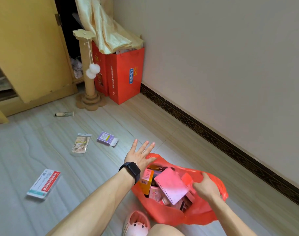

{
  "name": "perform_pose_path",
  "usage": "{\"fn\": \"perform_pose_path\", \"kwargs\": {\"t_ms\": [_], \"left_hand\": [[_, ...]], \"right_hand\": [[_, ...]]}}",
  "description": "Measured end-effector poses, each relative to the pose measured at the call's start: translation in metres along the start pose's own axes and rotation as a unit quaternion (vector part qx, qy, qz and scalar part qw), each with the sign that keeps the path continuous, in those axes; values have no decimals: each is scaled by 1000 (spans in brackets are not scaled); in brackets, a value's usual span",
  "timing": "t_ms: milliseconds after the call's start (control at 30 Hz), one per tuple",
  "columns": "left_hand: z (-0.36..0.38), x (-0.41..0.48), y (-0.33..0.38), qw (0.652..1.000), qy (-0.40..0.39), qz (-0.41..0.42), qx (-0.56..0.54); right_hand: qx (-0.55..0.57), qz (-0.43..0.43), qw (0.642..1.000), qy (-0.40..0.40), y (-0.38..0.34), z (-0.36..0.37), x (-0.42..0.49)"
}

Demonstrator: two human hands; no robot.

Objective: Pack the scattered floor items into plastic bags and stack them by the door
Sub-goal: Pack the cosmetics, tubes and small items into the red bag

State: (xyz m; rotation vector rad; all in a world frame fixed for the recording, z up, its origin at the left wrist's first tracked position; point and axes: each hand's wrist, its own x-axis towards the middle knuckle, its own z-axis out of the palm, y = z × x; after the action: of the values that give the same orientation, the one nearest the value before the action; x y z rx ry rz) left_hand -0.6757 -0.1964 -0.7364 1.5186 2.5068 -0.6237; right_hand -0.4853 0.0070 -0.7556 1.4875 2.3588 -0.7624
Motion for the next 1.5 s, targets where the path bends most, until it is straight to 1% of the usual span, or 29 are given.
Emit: {"fn": "perform_pose_path", "kwargs": {"t_ms": [67, 100, 167, 233, 300, 367, 433, 533, 600, 667, 800, 933, 967, 1033, 1100, 1133, 1233, 1300, 1333, 1400, 1467, 1500], "left_hand": [[2, -4, -6, 998, -9, 12, -54], [0, -7, -11, 994, -12, 13, -103], [-6, -14, -27, 977, -21, -12, -212], [-9, -23, -53, 964, -38, -52, -258], [-2, -32, -89, 962, -51, -101, -249], [15, -44, -128, 957, -53, -149, -242], [39, -60, -166, 949, -63, -191, -243], [92, -91, -213, 934, -81, -257, -235], [132, -109, -236, 922, -105, -295, -228], [173, -123, -252, 903, -129, -331, -241], [253, -133, -259, 863, -173, -378, -288], [320, -119, -248, 834, -186, -393, -340], [334, -115, -242, 825, -190, -397, -356], [356, -110, -226, 816, -166, -411, -372], [370, -107, -209, 818, -128, -427, -363], [374, -105, -202, 822, -104, -435, -353], [384, -105, -184, 830, -49, -449, -327], [385, -108, -176, 844, -32, -449, -290], [381, -108, -174, 851, -41, -447, -274], [367, -104, -181, 864, -94, -427, -249], [346, -98, -198, 879, -161, -392, -219], [331, -96, -207, 879, -181, -382, -220]], "right_hand": [[-32, -44, 998, -25, -8, 8, -8], [-37, -89, 995, -35, -15, 12, -12], [-25, -182, 981, -59, -32, 21, -23], [-1, -258, 965, -54, -54, 28, -38], [46, -324, 945, -30, -89, 35, -51], [105, -364, 925, -16, -126, 44, -61], [134, -402, 906, 1, -164, 57, -61], [98, -450, 888, 3, -219, 85, -46], [42, -470, 882, -8, -257, 104, -31], [-25, -489, 871, -31, -293, 125, -11], [-176, -485, 854, -67, -354, 185, 43], [-302, -462, 833, -32, -390, 258, 118], [-314, -444, 839, -25, -392, 276, 132], [-311, -396, 864, -15, -394, 298, 150], [-300, -363, 882, -20, -388, 318, 159], [-301, -358, 884, -21, -382, 325, 159], [-269, -387, 882, 14, -357, 341, 149], [-260, -407, 875, 32, -349, 339, 133], [-277, -408, 869, 30, -345, 337, 126], [-322, -381, 867, 2, -339, 329, 112], [-350, -341, 870, -57, -340, 311, 93], [-351, -326, 872, -98, -340, 299, 84]]}}
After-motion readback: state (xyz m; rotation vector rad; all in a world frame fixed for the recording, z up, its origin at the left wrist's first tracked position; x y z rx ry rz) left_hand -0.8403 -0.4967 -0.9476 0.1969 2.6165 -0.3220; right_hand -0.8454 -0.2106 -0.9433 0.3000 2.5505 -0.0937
